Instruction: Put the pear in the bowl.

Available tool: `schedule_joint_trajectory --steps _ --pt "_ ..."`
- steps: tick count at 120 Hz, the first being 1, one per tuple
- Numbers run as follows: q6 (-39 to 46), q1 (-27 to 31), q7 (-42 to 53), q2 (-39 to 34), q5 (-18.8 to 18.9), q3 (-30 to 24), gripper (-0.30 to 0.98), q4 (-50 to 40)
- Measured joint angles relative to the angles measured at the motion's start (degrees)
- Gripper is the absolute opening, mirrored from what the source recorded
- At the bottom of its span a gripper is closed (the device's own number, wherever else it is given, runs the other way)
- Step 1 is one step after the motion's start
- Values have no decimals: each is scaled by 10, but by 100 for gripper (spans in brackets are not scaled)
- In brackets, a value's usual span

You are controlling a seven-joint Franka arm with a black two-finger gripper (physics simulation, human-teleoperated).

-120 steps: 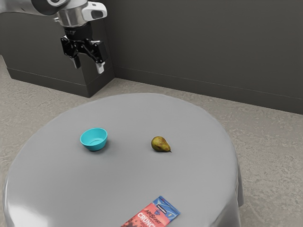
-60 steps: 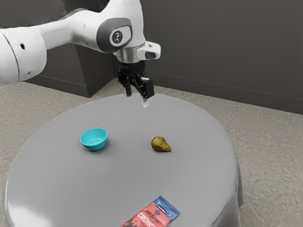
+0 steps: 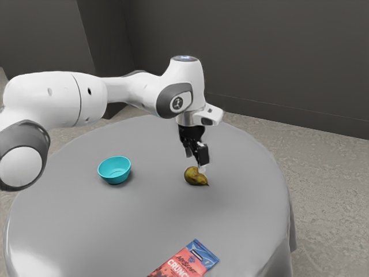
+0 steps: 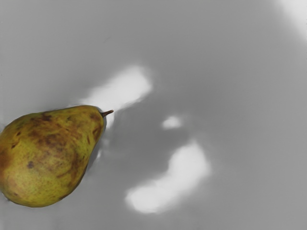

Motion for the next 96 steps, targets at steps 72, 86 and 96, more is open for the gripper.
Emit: schedule_joint_trajectory --steps 72,86,96 --pt "26 25 317 113 -44 40 69 86" --pt "28 25 354 121 -49 40 69 86" --pt "30 24 377 127 -52 40 69 86"
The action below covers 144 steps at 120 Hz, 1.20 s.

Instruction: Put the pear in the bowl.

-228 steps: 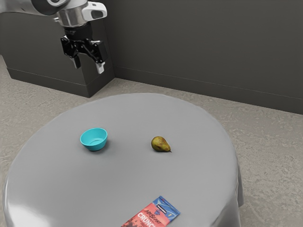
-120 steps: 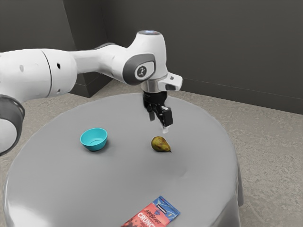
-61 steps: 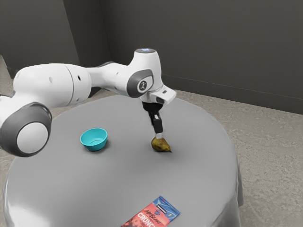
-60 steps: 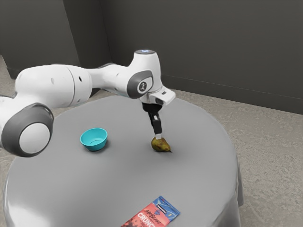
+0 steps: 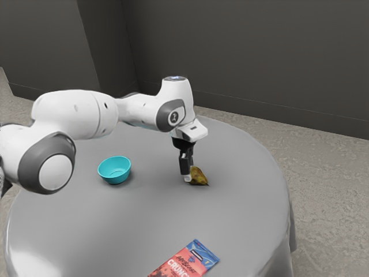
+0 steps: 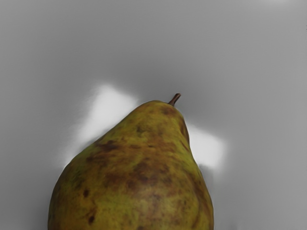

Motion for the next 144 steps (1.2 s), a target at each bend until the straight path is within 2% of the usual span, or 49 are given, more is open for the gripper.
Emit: schedule_joint_trajectory --steps 82,144 --pt "47 0 103 24 -18 -2 67 6" --pt "66 0 128 26 -66 -1 40 1"
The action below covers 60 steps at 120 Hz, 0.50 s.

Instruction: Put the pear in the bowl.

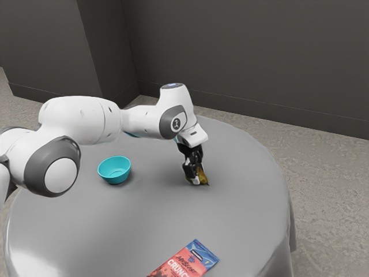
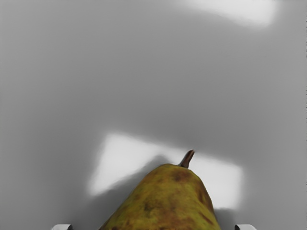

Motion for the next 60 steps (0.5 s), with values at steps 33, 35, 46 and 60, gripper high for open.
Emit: schedule_joint_trajectory --steps 33,35,46,60 --pt "-6 0 3 -17 -21 19 35 -3" --pt "-7 0 3 -20 -23 24 35 -5" --pt "-19 1 3 -39 -37 56 34 -15" --pt "-42 2 4 -66 -47 102 35 -31"
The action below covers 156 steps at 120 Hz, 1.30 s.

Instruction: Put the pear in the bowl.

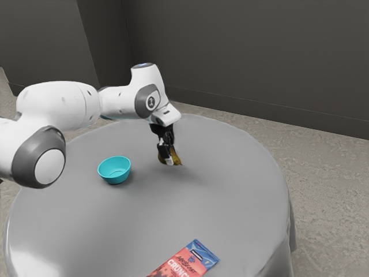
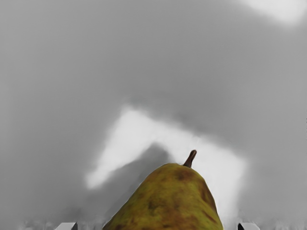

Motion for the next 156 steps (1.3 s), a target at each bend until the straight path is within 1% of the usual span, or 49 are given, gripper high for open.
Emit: schedule_joint_trajectory --steps 13,30,48,54,56,71,83,108,120,128,134,141,148,156 --pt "-22 4 1 -32 -4 43 35 -31" --pt "-39 35 2 -81 -5 73 34 -91" --pt "-49 59 3 -96 -4 82 32 -117" --pt "-51 63 3 -96 -4 82 33 -118" --pt "-51 64 4 -96 -4 82 33 -119" --pt "-59 67 5 -94 -6 82 48 -117" --pt "-64 68 5 -94 -7 82 56 -115" --pt "-85 68 6 -117 -7 81 64 -111" --pt "-100 66 3 -164 -5 80 66 -110" --pt "-119 58 -13 -219 14 72 66 -110" --pt "-145 39 -44 -267 47 59 67 -100" --pt "-189 26 -94 -311 82 34 67 -63" --pt "-227 21 -146 -336 105 11 68 -37" --pt "-260 19 -204 -349 121 -10 68 -26"
